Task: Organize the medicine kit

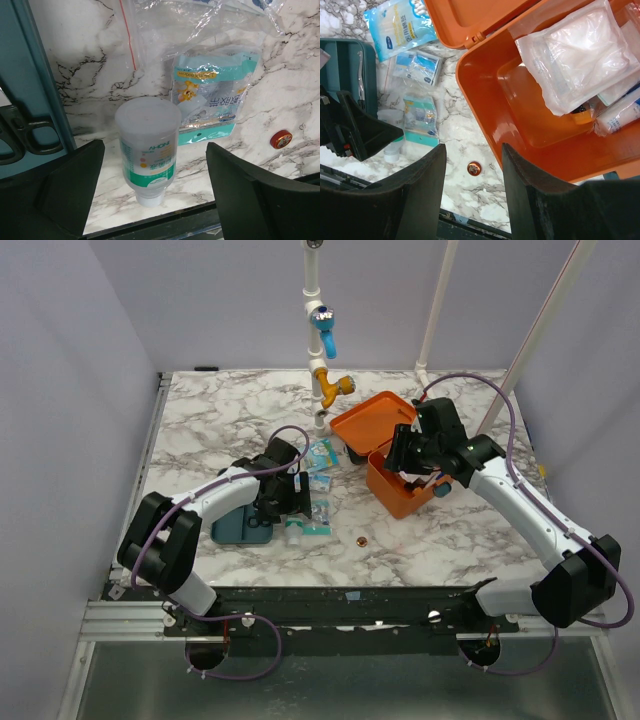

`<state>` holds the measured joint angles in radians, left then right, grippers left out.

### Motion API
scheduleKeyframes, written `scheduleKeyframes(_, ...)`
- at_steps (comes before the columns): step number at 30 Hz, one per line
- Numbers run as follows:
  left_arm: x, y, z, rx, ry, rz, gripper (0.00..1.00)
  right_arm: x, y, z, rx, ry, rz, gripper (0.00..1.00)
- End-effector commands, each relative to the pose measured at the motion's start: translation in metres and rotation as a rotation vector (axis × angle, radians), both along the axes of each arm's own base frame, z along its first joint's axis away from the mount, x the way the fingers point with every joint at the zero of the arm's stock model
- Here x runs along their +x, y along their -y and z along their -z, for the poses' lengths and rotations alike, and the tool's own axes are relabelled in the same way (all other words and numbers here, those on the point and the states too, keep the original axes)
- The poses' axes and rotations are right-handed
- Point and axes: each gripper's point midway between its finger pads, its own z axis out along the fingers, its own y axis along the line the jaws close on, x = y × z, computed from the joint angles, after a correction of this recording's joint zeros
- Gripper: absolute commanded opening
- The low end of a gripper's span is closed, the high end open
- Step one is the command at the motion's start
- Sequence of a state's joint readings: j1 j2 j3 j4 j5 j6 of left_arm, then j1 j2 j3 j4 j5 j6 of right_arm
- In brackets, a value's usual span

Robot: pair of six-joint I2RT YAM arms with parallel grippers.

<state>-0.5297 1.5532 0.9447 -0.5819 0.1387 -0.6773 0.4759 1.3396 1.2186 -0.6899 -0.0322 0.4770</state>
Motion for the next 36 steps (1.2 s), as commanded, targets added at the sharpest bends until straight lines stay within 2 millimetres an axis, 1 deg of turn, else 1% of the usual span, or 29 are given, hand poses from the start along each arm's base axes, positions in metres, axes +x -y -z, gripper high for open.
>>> scheduleKeyframes(1,0.010,0.002,0.000,0.037,0.022,0.007,0.81,-0.007,0.000,-0.004,0.013,0.016,-0.032,0.51)
scheduleKeyframes(4,0.012,0.005,0.002,0.044,0.019,0.016,0.74,-0.010,-0.001,-0.003,0.016,0.010,-0.042,0.51)
scheduleKeyframes(6,0.013,0.006,0.003,0.051,0.017,0.025,0.68,-0.013,-0.002,-0.002,0.021,0.007,-0.057,0.51)
scheduleKeyframes(8,0.014,0.007,0.004,0.057,0.018,0.029,0.58,-0.016,-0.003,-0.002,0.027,0.004,-0.072,0.51)
scheduleKeyframes(11,0.015,0.009,0.003,0.055,0.020,0.038,0.35,-0.022,-0.007,-0.008,0.055,0.016,-0.111,0.51)
scheduleKeyframes(15,0.015,0.011,-0.003,0.047,0.028,0.042,0.05,-0.036,-0.020,-0.021,0.122,0.043,-0.220,0.51)
scheduleKeyframes(16,0.016,0.012,-0.007,0.045,0.034,0.041,0.00,-0.039,-0.022,-0.024,0.136,0.048,-0.243,0.51)
scheduleKeyframes(18,0.017,0.013,-0.015,0.032,0.048,0.035,0.00,-0.047,-0.027,-0.029,0.163,0.056,-0.285,0.51)
scheduleKeyframes(21,0.018,0.017,-0.033,-0.005,0.078,0.023,0.00,-0.063,-0.040,-0.037,0.211,0.062,-0.379,0.51)
scheduleKeyframes(25,0.022,0.022,-0.066,-0.067,0.138,-0.008,0.00,-0.084,-0.063,-0.049,0.275,0.073,-0.487,0.52)
scheduleKeyframes(29,0.025,0.026,-0.099,-0.137,0.195,-0.060,0.00,-0.098,-0.080,-0.044,0.262,0.054,-0.529,0.53)
scheduleKeyframes(32,0.023,0.030,-0.120,-0.207,0.227,-0.093,0.00,-0.105,-0.093,-0.046,0.303,0.051,-0.539,0.55)
scheduleKeyframes(36,0.017,0.032,-0.142,-0.294,0.254,-0.144,0.00,-0.111,-0.105,-0.048,0.354,0.040,-0.538,0.57)
